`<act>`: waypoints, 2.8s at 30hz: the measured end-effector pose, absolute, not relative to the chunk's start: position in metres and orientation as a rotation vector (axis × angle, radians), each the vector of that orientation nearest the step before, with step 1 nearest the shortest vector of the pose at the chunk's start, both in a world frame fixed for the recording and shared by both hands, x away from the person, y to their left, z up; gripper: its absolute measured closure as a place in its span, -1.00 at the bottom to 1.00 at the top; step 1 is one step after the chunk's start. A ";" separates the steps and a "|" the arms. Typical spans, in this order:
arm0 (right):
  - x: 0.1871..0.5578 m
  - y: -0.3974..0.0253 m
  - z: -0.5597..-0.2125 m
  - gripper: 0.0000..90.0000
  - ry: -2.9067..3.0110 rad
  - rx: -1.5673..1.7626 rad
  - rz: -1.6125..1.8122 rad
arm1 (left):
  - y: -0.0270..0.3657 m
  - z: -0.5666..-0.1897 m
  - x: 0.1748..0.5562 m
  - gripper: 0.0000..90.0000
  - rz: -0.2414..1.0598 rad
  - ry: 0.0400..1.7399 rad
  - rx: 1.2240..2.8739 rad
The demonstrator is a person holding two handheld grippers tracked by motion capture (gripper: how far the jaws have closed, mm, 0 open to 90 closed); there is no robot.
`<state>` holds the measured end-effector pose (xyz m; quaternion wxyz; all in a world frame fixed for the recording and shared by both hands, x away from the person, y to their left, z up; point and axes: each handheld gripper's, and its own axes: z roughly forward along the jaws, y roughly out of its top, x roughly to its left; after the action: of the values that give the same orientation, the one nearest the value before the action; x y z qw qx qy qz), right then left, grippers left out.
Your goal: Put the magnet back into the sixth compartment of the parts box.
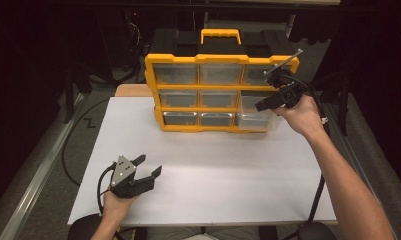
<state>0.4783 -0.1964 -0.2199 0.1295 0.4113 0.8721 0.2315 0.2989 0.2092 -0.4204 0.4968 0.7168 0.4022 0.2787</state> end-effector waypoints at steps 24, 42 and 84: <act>0.468 -0.194 -0.215 0.28 2.550 1.152 0.724 | 0.209 -0.420 0.299 -0.29 0.677 0.977 1.731; 0.448 -0.196 -0.214 0.29 2.584 1.088 0.777 | 0.209 -0.420 0.299 -0.29 0.676 0.978 1.733; 0.408 -0.197 -0.233 0.28 2.636 0.936 0.864 | 0.210 -0.420 0.300 -0.29 0.681 0.980 1.733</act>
<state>0.4083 -0.1974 -0.2334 0.1068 0.3180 0.8952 0.2934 0.2996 0.2097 -0.4205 0.4959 0.7151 0.4046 0.2810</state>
